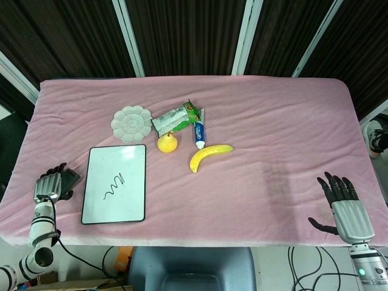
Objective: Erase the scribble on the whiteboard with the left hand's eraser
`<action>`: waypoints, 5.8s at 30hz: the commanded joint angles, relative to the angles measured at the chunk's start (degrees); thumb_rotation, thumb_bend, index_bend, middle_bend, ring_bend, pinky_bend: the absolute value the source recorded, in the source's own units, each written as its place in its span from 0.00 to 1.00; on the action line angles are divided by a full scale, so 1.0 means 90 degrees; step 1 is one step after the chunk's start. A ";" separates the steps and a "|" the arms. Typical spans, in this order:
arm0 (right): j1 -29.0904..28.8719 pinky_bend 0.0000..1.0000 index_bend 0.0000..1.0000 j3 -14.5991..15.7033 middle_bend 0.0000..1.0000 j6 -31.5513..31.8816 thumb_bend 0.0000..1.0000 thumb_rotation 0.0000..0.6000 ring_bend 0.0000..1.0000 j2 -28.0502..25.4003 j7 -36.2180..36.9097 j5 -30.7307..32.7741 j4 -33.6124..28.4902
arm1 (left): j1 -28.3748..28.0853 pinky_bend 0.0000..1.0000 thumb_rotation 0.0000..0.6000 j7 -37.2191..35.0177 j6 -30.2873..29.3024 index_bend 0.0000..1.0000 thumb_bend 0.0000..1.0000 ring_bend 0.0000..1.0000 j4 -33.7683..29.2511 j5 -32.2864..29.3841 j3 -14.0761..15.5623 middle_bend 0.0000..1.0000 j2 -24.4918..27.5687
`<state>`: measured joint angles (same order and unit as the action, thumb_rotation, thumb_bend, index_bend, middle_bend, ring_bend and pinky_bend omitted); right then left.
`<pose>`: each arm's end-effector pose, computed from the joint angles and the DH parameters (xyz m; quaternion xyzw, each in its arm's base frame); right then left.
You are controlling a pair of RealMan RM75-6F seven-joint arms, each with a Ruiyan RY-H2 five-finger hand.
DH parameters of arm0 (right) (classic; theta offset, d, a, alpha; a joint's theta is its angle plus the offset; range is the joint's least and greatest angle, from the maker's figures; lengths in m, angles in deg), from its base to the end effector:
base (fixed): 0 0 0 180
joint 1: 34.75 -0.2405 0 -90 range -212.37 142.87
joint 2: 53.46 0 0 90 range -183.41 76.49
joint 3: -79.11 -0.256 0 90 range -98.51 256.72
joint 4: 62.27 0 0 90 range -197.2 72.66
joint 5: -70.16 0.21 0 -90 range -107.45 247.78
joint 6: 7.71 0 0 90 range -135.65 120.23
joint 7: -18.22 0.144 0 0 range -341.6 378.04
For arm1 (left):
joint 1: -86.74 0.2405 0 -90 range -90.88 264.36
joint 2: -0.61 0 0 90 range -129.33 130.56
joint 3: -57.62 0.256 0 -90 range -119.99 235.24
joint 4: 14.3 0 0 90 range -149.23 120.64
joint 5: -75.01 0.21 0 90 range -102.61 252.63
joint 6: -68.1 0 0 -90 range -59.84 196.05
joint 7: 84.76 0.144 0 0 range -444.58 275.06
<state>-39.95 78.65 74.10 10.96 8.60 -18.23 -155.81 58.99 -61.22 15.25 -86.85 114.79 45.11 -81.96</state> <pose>-0.3062 -0.1728 0.1399 0.6548 -0.3584 0.3278 0.5791 -0.3442 0.3250 0.0631 -0.5568 -0.5250 -0.1918 0.6144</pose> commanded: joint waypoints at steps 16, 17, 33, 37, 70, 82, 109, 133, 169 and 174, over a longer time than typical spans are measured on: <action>0.0048 0.00 0.00 0.0052 0.00 0.0048 0.32 1.00 0.00 -0.0083 0.0083 -0.0068 -0.0001 | -0.0126 0.27 1.00 0.0279 -0.0190 0.17 0.32 0.18 0.0106 -0.0320 0.0113 0.19 -0.0098; 0.0054 0.00 0.00 0.0054 0.00 0.0062 0.32 1.00 0.00 -0.0089 0.0093 -0.0078 0.0000 | -0.0137 0.29 1.00 0.0277 -0.0197 0.20 0.33 0.19 0.0143 -0.0326 0.0109 0.21 -0.0121; 0.0124 0.00 0.00 0.0050 0.00 0.0185 0.32 1.00 0.00 -0.0116 0.0164 -0.0116 0.0040 | -0.0022 0.57 1.00 -0.0329 -0.0900 0.64 0.61 0.62 0.0064 0.0417 -0.0001 0.70 -0.0389; 0.0120 0.00 0.00 0.0049 0.00 0.0168 0.32 1.00 0.00 -0.0110 0.0145 -0.0112 0.0045 | 0.0136 0.60 1.00 -0.0653 -0.1143 0.65 0.69 0.63 -0.0553 0.1150 0.0206 0.72 -0.0227; 0.0145 0.00 0.00 0.0131 0.00 0.0146 0.32 1.00 0.00 -0.0208 0.0295 -0.0240 0.0041 | 0.0056 0.64 1.00 0.1363 -0.1604 0.64 0.73 0.65 -0.1244 0.1108 0.0563 0.73 -0.0882; 0.0141 0.00 0.00 0.0136 0.00 0.0125 0.32 1.00 0.00 -0.0210 0.0282 -0.0246 0.0042 | -0.0147 0.65 1.00 0.1453 -0.1397 0.64 0.73 0.65 -0.1184 0.0781 0.0339 0.73 -0.0945; 0.0169 0.00 0.00 0.0130 0.00 0.0168 0.32 1.00 0.00 -0.0256 0.0414 -0.0260 0.0065 | -0.0814 0.65 1.00 0.2025 -0.1137 0.64 0.72 0.65 -0.1000 0.0094 0.0114 0.73 -0.1359; 0.0171 0.00 0.00 0.0196 0.00 0.0134 0.32 1.00 0.00 -0.0310 0.0459 -0.0349 0.0050 | -0.1011 0.65 1.00 0.2065 -0.1366 0.64 0.71 0.65 -0.0352 -0.0634 -0.0284 0.73 -0.1173; 0.0116 0.00 0.00 0.0221 0.00 -0.0063 0.32 1.00 0.00 -0.0267 0.0244 -0.0268 0.0004 | -0.0731 0.33 1.00 0.0781 0.0178 0.00 0.34 0.00 -0.0134 -0.0924 -0.0048 0.00 -0.0095; 0.0114 0.00 0.00 0.0221 0.00 -0.0066 0.32 1.00 0.00 -0.0253 0.0208 -0.0264 0.0002 | -0.0565 0.27 1.00 0.0601 -0.0108 0.00 0.33 0.00 -0.0733 -0.0534 0.0092 0.00 0.0280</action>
<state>-38.92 80.64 73.51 8.68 10.48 -20.61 -155.79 53.04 -54.90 15.85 -91.13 107.96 45.28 -80.98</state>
